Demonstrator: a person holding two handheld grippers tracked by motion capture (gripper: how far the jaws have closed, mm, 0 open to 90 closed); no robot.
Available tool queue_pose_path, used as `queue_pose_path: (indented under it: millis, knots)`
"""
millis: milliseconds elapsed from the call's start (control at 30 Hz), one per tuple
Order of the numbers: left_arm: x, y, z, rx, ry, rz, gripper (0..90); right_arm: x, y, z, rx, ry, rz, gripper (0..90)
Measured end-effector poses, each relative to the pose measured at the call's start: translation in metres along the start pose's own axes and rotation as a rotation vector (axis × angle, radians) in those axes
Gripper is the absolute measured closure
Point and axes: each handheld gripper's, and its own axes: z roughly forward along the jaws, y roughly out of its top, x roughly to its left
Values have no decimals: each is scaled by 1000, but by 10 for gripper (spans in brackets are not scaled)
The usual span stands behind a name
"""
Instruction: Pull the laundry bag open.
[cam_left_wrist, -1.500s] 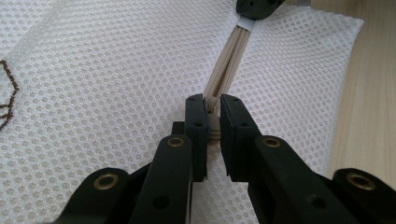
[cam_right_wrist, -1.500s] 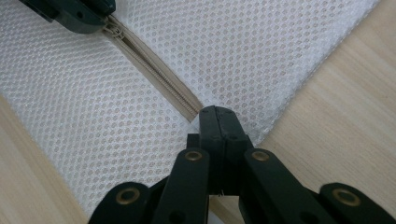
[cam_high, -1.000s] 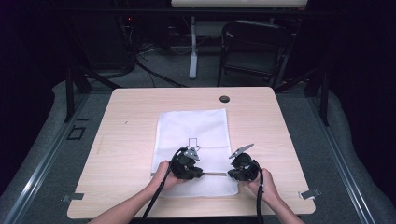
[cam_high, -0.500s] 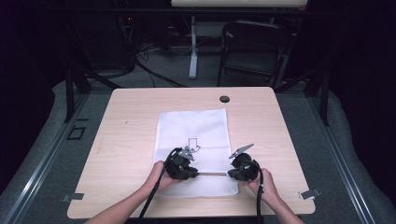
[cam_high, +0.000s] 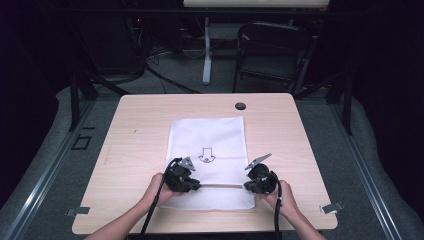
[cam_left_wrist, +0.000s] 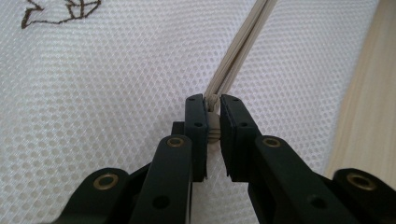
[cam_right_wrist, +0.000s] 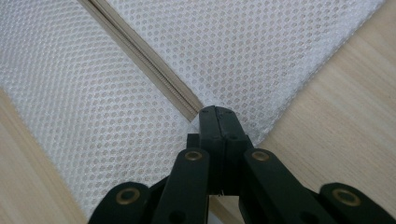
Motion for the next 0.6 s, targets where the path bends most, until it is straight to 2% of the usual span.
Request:
queue_pose_path:
  millis: [133, 233, 300, 367, 533, 600]
  knots:
    - [-2, -1, -1, 5, -5, -8, 823, 2, 0, 1, -8, 2, 12, 900]
    - [-7, -2, -2, 12, -9, -6, 823, 2, 1, 0, 3, -12, -5, 900]
    - [-9, -4, -3, 17, -3, -3, 823, 3, 0, 2, -20, -5, 18, 900]
    - [-10, -4, -5, 6, -8, -12, 823, 3, 1, 0, -1, -18, -6, 900]
    - [-11, -5, -6, 10, -1, -10, 823, 2, -1, 1, -13, -12, -3, 900]
    - [-9, -6, -7, 3, -13, -11, 823, 3, 0, 0, 0, -22, -5, 900]
